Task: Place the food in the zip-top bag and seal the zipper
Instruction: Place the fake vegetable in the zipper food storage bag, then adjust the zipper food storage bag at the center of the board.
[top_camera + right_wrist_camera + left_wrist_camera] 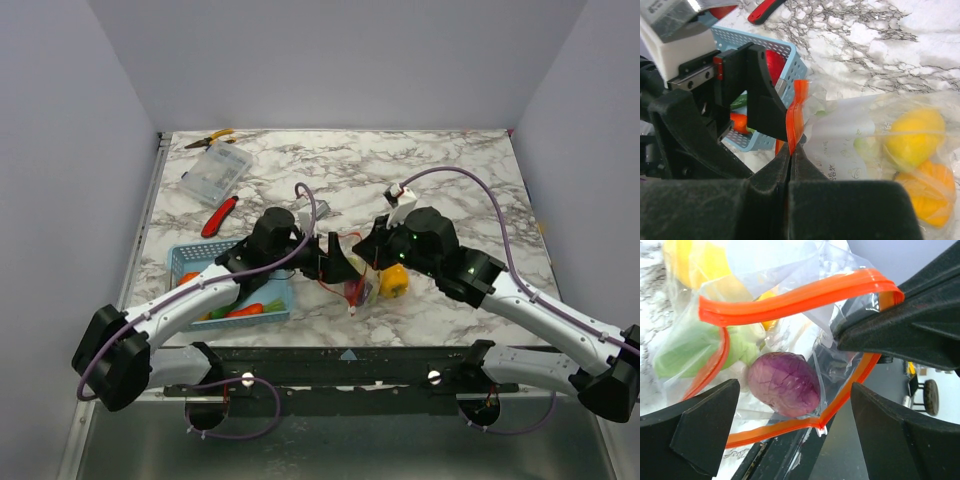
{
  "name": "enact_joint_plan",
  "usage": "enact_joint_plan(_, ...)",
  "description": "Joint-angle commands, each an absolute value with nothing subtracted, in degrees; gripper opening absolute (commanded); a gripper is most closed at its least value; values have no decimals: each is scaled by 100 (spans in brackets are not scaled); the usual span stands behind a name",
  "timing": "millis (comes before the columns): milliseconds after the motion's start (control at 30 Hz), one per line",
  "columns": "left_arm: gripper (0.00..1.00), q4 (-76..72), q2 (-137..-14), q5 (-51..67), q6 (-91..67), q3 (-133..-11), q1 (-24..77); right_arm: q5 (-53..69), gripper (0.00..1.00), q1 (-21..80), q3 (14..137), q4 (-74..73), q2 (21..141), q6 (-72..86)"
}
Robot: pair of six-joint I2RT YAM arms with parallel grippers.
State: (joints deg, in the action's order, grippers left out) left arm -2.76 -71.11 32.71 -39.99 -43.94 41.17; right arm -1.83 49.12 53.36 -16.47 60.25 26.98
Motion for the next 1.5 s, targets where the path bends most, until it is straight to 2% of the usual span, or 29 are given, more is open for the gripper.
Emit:
enact_joint_plan(0,91,599,-6474,2443,-3571,-4537,4144,-179,1,4929,5275,-1468,5832,2725)
enact_joint_plan(267,75,1464,-5519,1101,-3504,-4170,4141,-269,1,4927,5286,-1560,5762,2711)
enact_joint_plan(500,76,1383,-6148,1509,-3819,-3998,4142,-297,1,4927,5364,-1659,5691,2686)
enact_joint_plan(567,67,1279,-6398,1705,-3873,-3987,4140,-322,1,4927,5375,-1687,5656,2679)
enact_joint_plan(667,41,1168,-6493,1979,-3853,-4027,4155,-344,1,4929,5349,-1718,5601,2691)
enact_joint_plan(733,28,1107,-6358,2129,-3790,-4130,4155,-402,1,4928,5336,-1752,5565,2683)
enact_joint_plan(800,20,1042,-6178,2336,-3762,-4320,4158,-527,1,4931,5337,-1813,5542,2649)
enact_joint_plan(933,10,757,-6046,3130,-3965,-4814,4187,-798,1,4922,5348,-1899,5502,2576)
enact_joint_plan(1000,2,563,-6064,3464,-4154,-5028,4222,-901,1,4925,5329,-1912,5461,2535)
enact_joint_plan(1200,0,343,-6139,3716,-4423,-5317,4332,-1326,1,4923,5410,-2157,5384,2432)
enact_joint_plan(1467,0,1478,-6494,2905,-3931,-5491,4326,-1539,1,4929,5425,-2312,5083,2398)
